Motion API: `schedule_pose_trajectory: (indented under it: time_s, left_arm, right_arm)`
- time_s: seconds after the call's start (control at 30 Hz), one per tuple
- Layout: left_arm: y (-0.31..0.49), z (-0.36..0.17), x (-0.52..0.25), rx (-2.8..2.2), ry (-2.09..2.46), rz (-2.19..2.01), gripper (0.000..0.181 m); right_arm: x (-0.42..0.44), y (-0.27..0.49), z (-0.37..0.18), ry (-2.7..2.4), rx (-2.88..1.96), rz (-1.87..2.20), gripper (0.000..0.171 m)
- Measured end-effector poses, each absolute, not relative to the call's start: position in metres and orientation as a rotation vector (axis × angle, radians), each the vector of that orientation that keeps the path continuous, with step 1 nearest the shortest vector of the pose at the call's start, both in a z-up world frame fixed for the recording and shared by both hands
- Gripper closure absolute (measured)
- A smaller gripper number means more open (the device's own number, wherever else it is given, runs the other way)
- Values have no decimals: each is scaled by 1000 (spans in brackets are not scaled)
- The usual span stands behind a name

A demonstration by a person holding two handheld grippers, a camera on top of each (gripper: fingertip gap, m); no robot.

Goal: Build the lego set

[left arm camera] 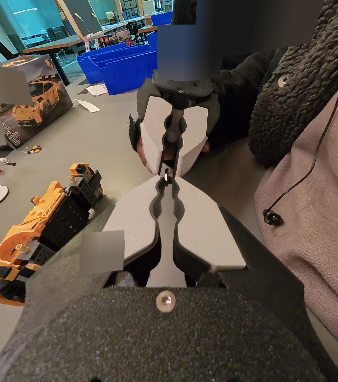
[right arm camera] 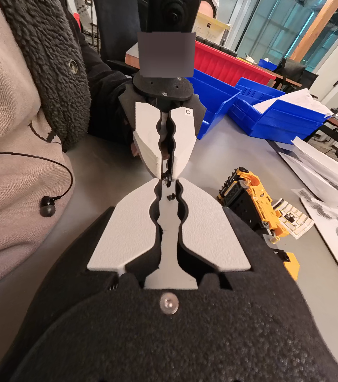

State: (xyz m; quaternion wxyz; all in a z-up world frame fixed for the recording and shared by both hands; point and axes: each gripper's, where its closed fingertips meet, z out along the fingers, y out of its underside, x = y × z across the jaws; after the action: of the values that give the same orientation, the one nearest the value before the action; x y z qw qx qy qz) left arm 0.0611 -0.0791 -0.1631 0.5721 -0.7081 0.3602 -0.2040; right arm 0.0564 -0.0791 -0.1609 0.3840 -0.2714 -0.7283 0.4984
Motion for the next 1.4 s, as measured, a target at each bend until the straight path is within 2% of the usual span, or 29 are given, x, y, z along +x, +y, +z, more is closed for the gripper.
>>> schedule_pose_trajectory:
  time_s: [0.37,0.4,0.47,0.77,0.97,1.4]
  left_arm:
    - [-78,-167,63,-1686,849,-479,174]
    - [-77,-167,62,-1689,843,-478,174]
    - [-76,-166,61,-1688,829,-487,174]
    - [-75,-169,61,-1701,829,-508,174]
    - [-75,-171,62,-1706,831,-519,174]
    - [-74,-177,62,-1732,835,-527,174]
  right_arm:
    - [56,-78,-165,-1897,-727,1266,153]
    - [57,-80,-167,-1919,-720,1277,144]
    - [57,-84,-175,-1969,-732,1261,140]
    - [55,-79,-172,-1921,-721,1254,158]
    - [54,-77,-172,-1915,-724,1243,164]
    - [54,-76,-177,-1941,-731,1218,164]
